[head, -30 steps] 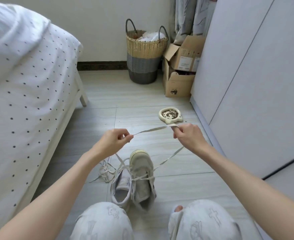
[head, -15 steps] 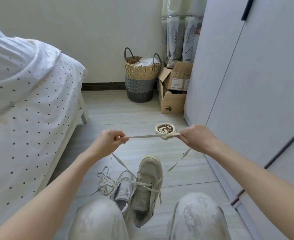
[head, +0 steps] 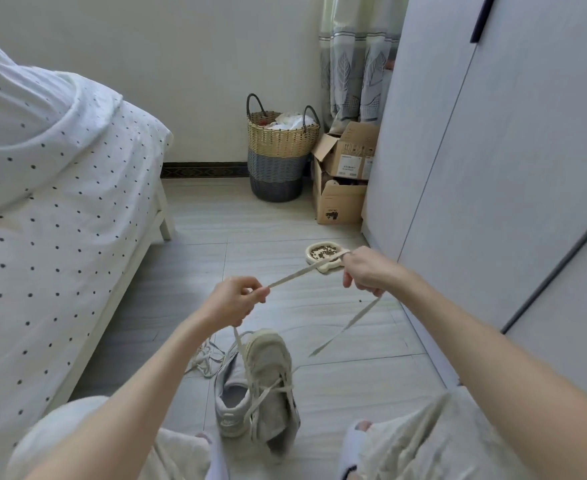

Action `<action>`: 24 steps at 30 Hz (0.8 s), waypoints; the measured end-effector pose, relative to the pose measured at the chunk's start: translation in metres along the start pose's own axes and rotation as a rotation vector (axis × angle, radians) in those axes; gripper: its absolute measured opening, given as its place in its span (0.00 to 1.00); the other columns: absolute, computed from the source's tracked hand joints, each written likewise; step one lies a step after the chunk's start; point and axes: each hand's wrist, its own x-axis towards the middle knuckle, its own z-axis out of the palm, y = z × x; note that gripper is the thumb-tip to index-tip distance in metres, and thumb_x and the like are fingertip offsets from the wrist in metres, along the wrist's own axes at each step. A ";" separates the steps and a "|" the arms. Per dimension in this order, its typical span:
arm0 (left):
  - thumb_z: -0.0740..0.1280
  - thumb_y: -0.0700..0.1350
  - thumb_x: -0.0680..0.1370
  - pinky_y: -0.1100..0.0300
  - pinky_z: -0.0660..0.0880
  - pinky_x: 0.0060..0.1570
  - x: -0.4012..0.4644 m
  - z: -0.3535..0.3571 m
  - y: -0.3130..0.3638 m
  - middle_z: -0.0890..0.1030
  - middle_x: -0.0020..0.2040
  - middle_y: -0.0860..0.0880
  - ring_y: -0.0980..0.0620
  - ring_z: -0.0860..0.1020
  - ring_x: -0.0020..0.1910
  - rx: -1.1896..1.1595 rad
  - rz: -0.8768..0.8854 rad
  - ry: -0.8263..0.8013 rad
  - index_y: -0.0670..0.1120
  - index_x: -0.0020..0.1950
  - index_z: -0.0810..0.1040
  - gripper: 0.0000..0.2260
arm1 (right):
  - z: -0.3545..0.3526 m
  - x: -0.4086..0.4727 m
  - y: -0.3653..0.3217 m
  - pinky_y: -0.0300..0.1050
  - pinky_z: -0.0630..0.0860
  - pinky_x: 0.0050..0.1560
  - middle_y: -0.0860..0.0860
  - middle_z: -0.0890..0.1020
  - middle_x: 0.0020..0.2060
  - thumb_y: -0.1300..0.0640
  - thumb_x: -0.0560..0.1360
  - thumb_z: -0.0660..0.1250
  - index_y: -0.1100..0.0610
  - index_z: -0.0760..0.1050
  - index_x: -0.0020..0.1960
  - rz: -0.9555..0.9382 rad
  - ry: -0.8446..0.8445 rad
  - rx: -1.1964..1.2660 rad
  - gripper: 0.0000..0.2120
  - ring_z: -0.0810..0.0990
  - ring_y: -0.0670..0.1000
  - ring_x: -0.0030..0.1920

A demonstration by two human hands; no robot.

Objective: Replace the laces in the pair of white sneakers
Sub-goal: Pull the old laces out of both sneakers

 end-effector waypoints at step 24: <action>0.63 0.47 0.79 0.59 0.69 0.31 0.066 0.088 -0.148 0.75 0.29 0.50 0.52 0.72 0.27 -0.111 -0.199 0.266 0.47 0.40 0.78 0.10 | 0.152 0.118 0.104 0.37 0.62 0.29 0.47 0.72 0.28 0.56 0.77 0.61 0.56 0.78 0.38 -0.089 0.022 0.217 0.12 0.68 0.47 0.31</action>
